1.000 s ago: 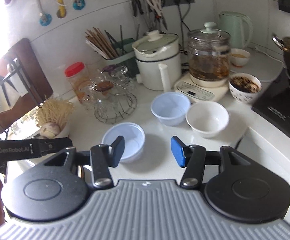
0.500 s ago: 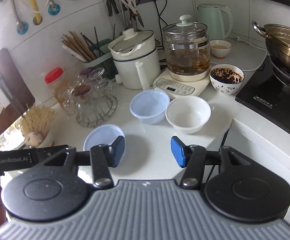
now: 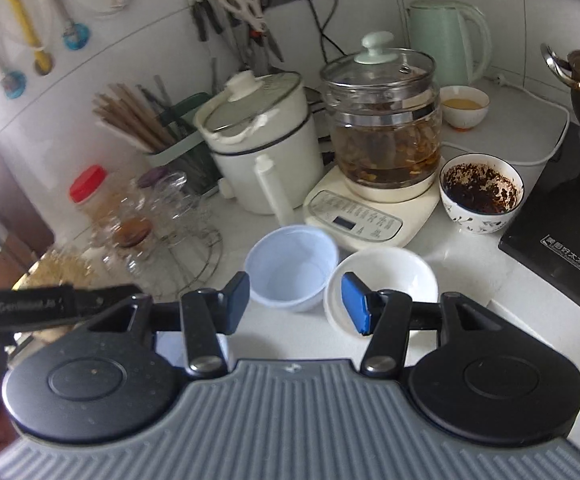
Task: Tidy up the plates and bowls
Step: 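Move the left gripper to the second white plastic bowl, then close the left gripper on the second bowl's rim and lift it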
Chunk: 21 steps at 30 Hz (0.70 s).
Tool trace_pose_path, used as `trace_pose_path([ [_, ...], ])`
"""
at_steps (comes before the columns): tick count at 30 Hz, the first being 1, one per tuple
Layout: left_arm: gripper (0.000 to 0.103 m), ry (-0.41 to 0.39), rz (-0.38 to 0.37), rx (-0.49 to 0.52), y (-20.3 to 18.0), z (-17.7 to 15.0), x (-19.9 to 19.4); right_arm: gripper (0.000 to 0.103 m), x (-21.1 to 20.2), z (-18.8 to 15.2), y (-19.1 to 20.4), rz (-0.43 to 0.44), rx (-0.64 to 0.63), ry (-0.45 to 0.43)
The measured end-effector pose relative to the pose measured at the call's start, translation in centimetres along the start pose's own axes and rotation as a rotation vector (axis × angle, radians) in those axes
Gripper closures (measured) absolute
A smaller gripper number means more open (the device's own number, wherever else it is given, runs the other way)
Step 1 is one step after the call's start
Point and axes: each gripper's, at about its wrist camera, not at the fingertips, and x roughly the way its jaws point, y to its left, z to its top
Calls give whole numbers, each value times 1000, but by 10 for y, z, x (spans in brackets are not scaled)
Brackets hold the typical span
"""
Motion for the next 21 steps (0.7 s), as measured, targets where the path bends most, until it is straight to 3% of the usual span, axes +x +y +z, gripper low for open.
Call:
trace_pose_path([
  [6,60,41,27,-33,1,11,40,49,36,20,-21,6,-5,50],
  [13,57,81,59,-89,6,17,84,49,83,34,-36,71,-33,144],
  [17,57,100,63,-119,9,19,105,58,111,36,-40,91,-50,195],
  [21,57,139,61,-156,12,23,126,61,129,42,-42,100,-71,221],
])
